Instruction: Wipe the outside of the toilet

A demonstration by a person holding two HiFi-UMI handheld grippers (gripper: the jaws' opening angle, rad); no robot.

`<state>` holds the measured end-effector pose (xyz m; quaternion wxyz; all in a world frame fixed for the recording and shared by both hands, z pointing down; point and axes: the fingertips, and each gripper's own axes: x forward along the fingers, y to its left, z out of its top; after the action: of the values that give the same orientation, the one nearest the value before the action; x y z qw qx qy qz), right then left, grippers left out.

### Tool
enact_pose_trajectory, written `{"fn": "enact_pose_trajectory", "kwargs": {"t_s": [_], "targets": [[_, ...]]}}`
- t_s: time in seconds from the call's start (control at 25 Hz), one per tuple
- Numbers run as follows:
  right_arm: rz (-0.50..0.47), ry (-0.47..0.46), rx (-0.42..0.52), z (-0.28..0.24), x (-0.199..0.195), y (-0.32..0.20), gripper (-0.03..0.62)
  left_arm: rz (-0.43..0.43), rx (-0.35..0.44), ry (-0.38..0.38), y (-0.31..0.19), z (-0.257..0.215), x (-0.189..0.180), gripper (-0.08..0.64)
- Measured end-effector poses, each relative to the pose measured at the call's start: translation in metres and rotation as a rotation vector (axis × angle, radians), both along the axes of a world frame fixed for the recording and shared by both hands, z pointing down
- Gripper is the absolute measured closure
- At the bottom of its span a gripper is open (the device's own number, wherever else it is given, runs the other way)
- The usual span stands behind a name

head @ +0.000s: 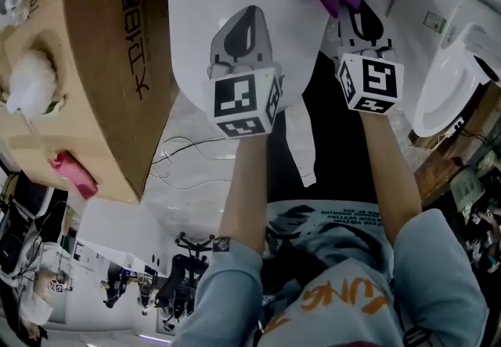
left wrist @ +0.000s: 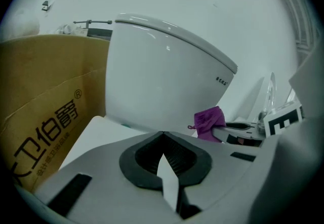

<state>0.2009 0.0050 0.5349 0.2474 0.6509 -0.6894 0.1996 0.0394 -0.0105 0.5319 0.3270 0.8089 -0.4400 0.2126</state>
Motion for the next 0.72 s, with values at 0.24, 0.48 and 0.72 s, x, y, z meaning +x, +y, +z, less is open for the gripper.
{"fn": "enact_pose_trajectory", "kwargs": {"t_s": [0.24, 0.48, 0.72], "targets": [[-0.293, 0.030, 0.048, -0.015, -0.104, -0.039, 0.509, -0.138, -0.014, -0.015, -0.011, 0.011, -0.057, 0.537], [-0.507, 0.093, 0.104, -0.016, -0.200, -0.094, 0.509, -0.236, -0.030, -0.026, -0.013, 0.020, -0.114, 0.537], [-0.611, 0.233, 0.125, 0.003, -0.257, -0.139, 0.509, -0.326, -0.066, -0.040, -0.007, 0.037, -0.160, 0.537]]}}
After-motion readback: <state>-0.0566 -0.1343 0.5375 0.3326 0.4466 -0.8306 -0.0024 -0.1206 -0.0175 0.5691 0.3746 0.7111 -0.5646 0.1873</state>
